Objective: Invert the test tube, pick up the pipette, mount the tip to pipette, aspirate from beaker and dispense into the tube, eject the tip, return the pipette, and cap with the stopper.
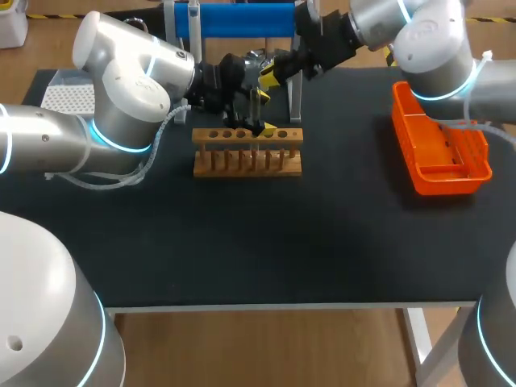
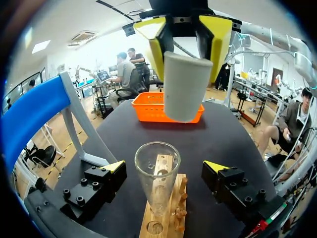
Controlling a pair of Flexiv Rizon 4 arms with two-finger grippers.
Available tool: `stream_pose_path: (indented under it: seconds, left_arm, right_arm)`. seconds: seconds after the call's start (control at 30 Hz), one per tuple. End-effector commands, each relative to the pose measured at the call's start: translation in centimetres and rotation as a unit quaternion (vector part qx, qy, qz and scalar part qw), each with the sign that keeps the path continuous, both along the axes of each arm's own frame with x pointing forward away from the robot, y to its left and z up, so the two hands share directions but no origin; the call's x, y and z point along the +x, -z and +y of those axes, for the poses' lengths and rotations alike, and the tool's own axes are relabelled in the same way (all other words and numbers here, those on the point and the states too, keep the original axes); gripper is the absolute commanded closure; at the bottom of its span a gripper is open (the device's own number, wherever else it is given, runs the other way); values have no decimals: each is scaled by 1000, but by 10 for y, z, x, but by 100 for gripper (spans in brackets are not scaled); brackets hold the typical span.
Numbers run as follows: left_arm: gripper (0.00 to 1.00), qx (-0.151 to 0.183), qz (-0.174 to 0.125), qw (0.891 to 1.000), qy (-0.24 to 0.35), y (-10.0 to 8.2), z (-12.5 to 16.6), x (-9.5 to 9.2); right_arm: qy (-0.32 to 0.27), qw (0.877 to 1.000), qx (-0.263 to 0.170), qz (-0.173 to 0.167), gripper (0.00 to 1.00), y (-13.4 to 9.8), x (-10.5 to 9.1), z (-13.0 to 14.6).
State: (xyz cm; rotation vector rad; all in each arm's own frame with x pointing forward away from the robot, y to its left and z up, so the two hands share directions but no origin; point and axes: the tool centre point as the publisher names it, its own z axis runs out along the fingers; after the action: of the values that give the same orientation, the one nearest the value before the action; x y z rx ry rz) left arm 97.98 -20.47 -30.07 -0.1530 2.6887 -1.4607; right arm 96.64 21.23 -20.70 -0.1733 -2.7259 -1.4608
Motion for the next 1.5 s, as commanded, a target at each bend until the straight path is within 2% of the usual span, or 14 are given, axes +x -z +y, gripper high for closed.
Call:
stream_pose_path:
  seconds: [0.03, 0.57, 1.5]
  left_arm:
    - [0, 0, 1, 1000, 2, 0, 0, 1]
    - [0, 9, -5, 1000, 15, -2, 1, -3]
    - [0, 5, -3, 1000, 5, -2, 7, -5]
  right_arm:
    - [-1, 1000, -1, 2, 100, 3, 3, 4]
    - [-2, 1000, 1, 2, 100, 4, 5, 10]
    - [-2, 1000, 1, 6, 100, 11, 2, 13]
